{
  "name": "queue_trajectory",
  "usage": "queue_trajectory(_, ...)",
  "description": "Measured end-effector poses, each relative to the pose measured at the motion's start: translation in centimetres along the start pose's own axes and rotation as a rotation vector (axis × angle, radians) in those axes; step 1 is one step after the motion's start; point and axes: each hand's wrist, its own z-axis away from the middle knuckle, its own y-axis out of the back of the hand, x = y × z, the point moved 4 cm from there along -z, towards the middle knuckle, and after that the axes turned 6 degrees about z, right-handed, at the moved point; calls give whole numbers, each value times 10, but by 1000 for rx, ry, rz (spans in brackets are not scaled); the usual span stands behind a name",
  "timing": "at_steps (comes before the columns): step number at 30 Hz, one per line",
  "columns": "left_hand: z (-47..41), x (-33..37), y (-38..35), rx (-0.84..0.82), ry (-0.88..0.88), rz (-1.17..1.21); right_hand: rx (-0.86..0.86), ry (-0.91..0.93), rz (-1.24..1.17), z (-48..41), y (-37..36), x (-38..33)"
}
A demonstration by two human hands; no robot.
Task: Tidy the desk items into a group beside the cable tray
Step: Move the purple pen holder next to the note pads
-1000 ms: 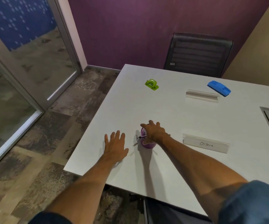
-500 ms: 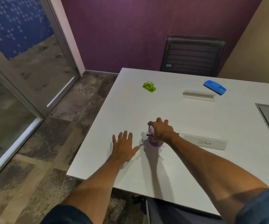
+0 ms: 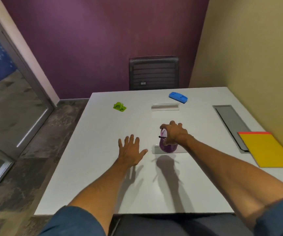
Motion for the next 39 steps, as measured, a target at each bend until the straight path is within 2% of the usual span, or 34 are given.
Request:
queue_trajectory(6, -23, 104, -18, 11, -76, -1, 5, -72, -1, 9, 10, 116)
queue_trajectory(14, -61, 246, -59, -11, -115, 43, -9, -73, 13, -5, 6, 264)
queue_trajectory(24, -137, 381, -101, -16, -195, 54, -1, -109, -6, -48, 2, 404)
queue_trajectory(30, -184, 430, -147, -13, -220, 54, 24, -141, 2, -83, 0, 473)
queue_trajectory(39, -242, 443, -205, 6, -177, 120, 81, -115, 36, -144, 2, 526)
